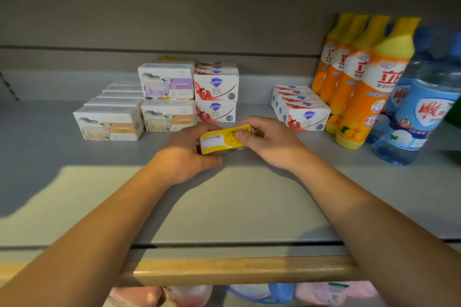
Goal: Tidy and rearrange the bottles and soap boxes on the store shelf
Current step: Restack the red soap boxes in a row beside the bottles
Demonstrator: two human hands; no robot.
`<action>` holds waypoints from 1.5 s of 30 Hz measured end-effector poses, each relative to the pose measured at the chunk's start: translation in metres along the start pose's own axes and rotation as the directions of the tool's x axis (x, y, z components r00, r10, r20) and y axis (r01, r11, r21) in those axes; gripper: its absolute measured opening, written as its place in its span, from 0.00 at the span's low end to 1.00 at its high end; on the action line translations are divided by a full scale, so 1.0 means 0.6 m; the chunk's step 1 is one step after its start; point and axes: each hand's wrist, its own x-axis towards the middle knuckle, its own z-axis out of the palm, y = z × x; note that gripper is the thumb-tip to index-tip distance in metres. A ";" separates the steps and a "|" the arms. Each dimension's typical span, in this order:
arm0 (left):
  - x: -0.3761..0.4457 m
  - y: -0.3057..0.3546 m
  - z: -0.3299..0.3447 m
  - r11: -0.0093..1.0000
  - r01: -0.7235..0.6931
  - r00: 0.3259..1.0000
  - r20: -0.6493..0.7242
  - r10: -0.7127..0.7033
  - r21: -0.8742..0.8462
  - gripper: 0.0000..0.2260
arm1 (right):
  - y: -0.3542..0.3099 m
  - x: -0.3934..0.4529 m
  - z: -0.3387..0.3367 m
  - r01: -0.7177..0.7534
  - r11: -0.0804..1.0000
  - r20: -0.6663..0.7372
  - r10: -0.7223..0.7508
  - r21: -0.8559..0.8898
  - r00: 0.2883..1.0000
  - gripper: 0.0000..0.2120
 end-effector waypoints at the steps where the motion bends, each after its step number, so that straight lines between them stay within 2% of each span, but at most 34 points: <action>1: -0.001 0.002 0.001 0.998 -0.020 0.999 -0.049 0.017 -0.060 0.20 | -0.002 -0.002 -0.001 -0.008 0.998 -0.016 0.009 0.067 1.000 0.05; 3: -0.005 0.006 0.002 0.963 -0.026 0.994 -0.109 -0.003 -0.267 0.15 | -0.009 -0.004 -0.007 -0.019 0.975 -0.022 0.025 0.223 0.999 0.06; 5: -0.009 0.009 0.000 0.886 0.004 0.994 -0.097 -0.055 -0.463 0.11 | -0.014 -0.004 -0.016 -0.014 0.937 0.002 0.014 0.348 1.000 0.03; 7: -0.012 0.007 -0.001 0.818 0.033 0.995 -0.056 -0.079 -0.574 0.12 | -0.012 -0.006 -0.016 -0.025 0.917 0.035 0.012 0.399 0.999 0.06; 9: -0.012 0.005 -0.002 0.799 0.044 0.996 -0.032 -0.080 -0.600 0.14 | -0.010 -0.005 -0.010 -0.046 0.908 0.045 0.030 0.417 0.999 0.09; 16: -0.010 0.010 0.002 0.803 0.021 0.994 -0.077 -0.083 -0.596 0.07 | -0.010 0.000 0.000 -0.088 0.871 0.024 0.087 0.483 0.996 0.06; 19: -0.011 0.010 0.002 0.778 0.059 0.992 -0.047 -0.113 -0.625 0.08 | -0.016 -0.003 0.002 -0.086 0.867 0.006 0.095 0.491 0.995 0.09; 22: -0.011 0.013 0.003 0.786 0.067 0.994 -0.028 -0.107 -0.615 0.14 | -0.026 -0.001 0.000 -0.088 0.885 -0.064 0.131 0.458 0.989 0.13; 24: -0.010 0.016 0.008 0.760 0.045 0.994 -0.050 -0.102 -0.648 0.15 | -0.029 0.001 0.000 -0.166 0.873 -0.093 0.232 0.459 0.968 0.15; 26: -0.008 0.018 0.011 0.688 0.079 0.989 -0.029 -0.144 -0.721 0.12 | -0.035 -0.002 0.002 -0.240 0.803 -0.004 0.289 0.545 0.957 0.14; 27: -0.007 0.020 0.010 0.652 0.125 0.983 0.004 -0.184 -0.748 0.11 | -0.038 -0.004 0.001 -0.256 0.752 0.069 0.272 0.607 0.960 0.13; 29: -0.004 0.018 0.003 0.594 0.219 0.962 0.067 -0.266 -0.774 0.10 | -0.040 -0.008 -0.002 -0.242 0.635 0.196 0.143 0.734 0.970 0.13; 31: -0.001 0.017 -0.004 0.529 0.292 0.928 0.101 -0.359 -0.797 0.10 | -0.038 -0.010 -0.007 -0.197 0.566 0.241 -0.002 0.800 0.971 0.17; 32: -0.001 0.017 -0.007 0.500 0.314 0.913 0.112 -0.392 -0.807 0.10 | -0.036 -0.010 -0.007 -0.172 0.566 0.234 -0.038 0.806 0.972 0.16; 34: -0.003 0.019 -0.010 0.472 0.330 0.911 0.144 -0.386 -0.818 0.14 | -0.032 -0.008 -0.004 -0.132 0.611 0.173 -0.009 0.781 0.985 0.10; 36: -0.005 0.019 -0.010 0.477 0.313 0.936 0.183 -0.299 -0.821 0.19 | -0.031 -0.004 0.000 -0.122 0.659 0.089 0.084 0.742 0.993 0.04; 38: -0.007 0.021 -0.007 0.506 0.275 0.959 0.198 -0.202 -0.817 0.23 | -0.029 0.000 -0.001 -0.125 0.697 0.012 0.165 0.706 0.986 0.04; 39: -0.008 0.020 -0.004 0.526 0.244 0.969 0.187 -0.161 -0.814 0.23 | -0.028 0.001 -0.002 -0.129 0.713 -0.019 0.195 0.689 0.981 0.05; 42: -0.010 0.017 0.005 0.581 0.129 0.991 0.093 -0.091 -0.804 0.12 | -0.020 0.001 -0.005 -0.104 0.757 -0.083 0.205 0.645 0.975 0.08; 45: -0.008 0.016 0.005 0.562 0.090 0.992 0.024 -0.124 -0.822 0.22 | -0.020 -0.003 -0.005 -0.026 0.778 -0.085 0.101 0.628 0.991 0.02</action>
